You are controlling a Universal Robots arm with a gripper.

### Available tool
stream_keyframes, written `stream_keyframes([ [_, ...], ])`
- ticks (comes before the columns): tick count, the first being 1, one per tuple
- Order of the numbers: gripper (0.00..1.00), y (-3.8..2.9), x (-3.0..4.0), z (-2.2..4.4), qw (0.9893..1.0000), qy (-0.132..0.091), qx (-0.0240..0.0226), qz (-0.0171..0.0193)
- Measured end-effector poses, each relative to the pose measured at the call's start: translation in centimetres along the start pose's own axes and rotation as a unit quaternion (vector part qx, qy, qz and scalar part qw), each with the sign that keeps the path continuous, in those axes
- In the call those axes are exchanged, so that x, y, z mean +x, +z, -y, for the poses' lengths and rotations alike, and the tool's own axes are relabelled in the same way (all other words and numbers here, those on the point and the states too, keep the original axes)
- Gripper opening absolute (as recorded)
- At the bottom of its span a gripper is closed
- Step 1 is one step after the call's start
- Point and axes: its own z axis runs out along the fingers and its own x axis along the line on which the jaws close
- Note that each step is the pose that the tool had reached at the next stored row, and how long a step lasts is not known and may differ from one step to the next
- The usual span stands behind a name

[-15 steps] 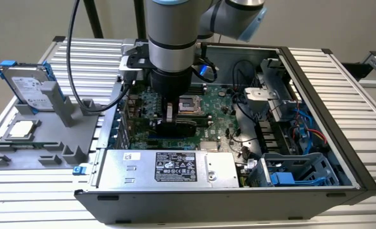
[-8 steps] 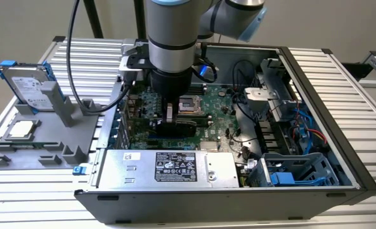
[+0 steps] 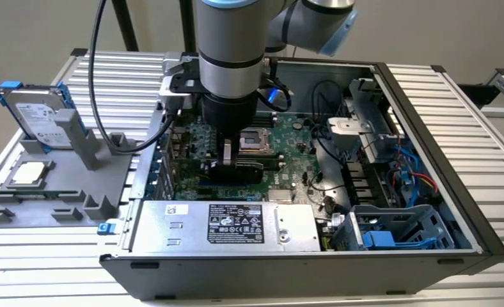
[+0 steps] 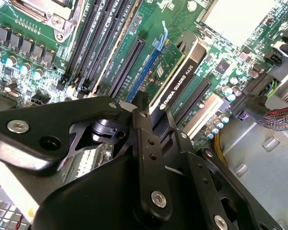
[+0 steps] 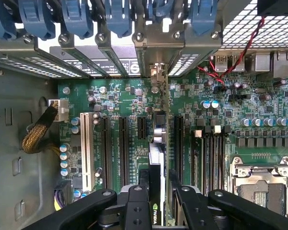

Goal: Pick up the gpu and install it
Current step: 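Insert the gpu into the slot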

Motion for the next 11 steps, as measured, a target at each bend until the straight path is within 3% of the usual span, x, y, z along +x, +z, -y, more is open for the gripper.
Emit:
stream_keyframes([
  [11, 0.0, 0.12, 0.04, -0.13, 1.0, 0.0, -0.0001, -0.0002],
])
